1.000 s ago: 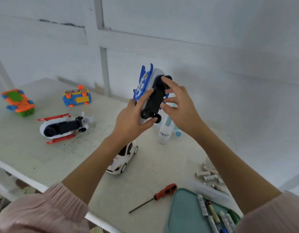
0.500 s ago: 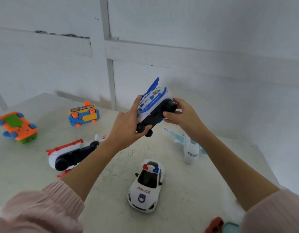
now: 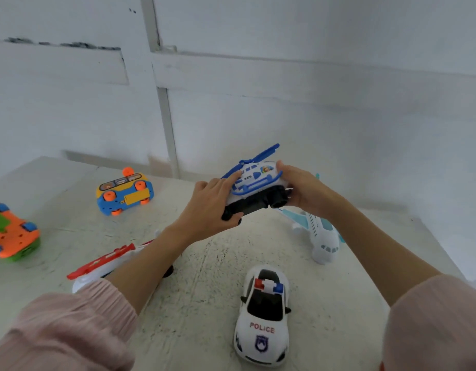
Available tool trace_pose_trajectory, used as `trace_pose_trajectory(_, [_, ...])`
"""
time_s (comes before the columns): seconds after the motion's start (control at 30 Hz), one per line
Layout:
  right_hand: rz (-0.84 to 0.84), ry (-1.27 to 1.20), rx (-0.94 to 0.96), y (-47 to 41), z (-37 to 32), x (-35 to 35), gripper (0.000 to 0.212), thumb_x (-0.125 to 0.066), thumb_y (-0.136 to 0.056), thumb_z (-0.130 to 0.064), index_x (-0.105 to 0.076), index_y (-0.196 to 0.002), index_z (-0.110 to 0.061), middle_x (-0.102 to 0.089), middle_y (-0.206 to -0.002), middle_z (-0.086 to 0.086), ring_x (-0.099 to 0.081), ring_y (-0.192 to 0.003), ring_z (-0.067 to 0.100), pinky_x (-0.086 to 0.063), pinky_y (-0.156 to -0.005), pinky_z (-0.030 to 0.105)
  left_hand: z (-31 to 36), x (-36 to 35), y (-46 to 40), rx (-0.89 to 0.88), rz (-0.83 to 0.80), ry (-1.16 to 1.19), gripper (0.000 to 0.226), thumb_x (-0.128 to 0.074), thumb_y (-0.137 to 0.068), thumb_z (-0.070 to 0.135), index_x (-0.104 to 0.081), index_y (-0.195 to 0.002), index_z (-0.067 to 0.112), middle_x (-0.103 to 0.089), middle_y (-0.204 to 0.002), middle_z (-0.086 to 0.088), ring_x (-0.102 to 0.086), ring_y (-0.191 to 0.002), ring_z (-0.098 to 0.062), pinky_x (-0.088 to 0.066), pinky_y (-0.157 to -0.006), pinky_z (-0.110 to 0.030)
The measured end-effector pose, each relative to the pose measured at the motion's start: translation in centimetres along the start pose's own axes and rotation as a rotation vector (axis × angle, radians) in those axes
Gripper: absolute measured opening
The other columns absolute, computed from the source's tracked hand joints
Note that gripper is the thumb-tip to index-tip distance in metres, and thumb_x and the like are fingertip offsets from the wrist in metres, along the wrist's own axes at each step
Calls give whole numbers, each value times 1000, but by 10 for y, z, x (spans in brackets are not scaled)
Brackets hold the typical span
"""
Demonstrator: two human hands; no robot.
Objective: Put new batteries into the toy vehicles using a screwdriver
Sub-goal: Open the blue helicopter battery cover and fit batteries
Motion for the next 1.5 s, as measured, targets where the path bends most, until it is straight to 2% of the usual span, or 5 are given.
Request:
trace_pose_trajectory(0.37, [157,77,-26,-23,21,-7,47,-66,-82,-31,-55,-118,-3,-66,-109,16,-65,-97,30,-54,-86,44,-37,-25,-19,-43,-34,40,78,-63,-80,45,-26,-147,29,-44,-144,-3,-37,-129,-24,-36,-101,-47])
trace_pose_trajectory(0.57, [295,-11,16,-29,34,-23,45,-72,-78,-21,-52,-116,-9,-59,-114,12,-64,-88,20,-57,-70,30,-45,-36,-15,573,-61,70,89,-77,-76,42,-28,-145,14,-36,-130,-16,-41,-116,-32,-44,-85,-39])
trace_pose_trajectory(0.8, [346,-109,122,-30,31,-38,38,-73,-76,-20,-52,-107,-16,-57,-104,3,-65,-80,14,-56,-65,25,-49,-52,-8,1106,44,1070,39,-72,-81,1,-44,-108,-2,-57,-113,-19,-68,-77,-29,-55,-58,-27])
trace_pose_trajectory(1.07, [419,-7,237,-29,29,-47,52,-78,-71,-25,-48,-114,-20,-58,-103,-4,-63,-91,15,-56,-77,28,-32,-48,-6,1144,239,1868,31,-39,-93,-4,-51,-121,-7,-65,-98,-24,-66,-85,-32,-57,-75,-38])
trace_pose_trajectory(1.5, [45,2,135,-29,44,-43,23,-62,-84,-25,-52,-105,-26,-53,-116,7,-60,-99,24,-53,-72,30,-31,-49,-2,963,50,1762,72,-64,-87,16,-21,-144,18,-55,-129,-13,-67,-87,-21,-57,-59,-31])
Point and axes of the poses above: each hand's wrist, its own y-axis away from the middle knuckle, its own x-axis out of the back of the hand, z = x × y, the point moved 4 cm from there along -y, towards the middle knuckle
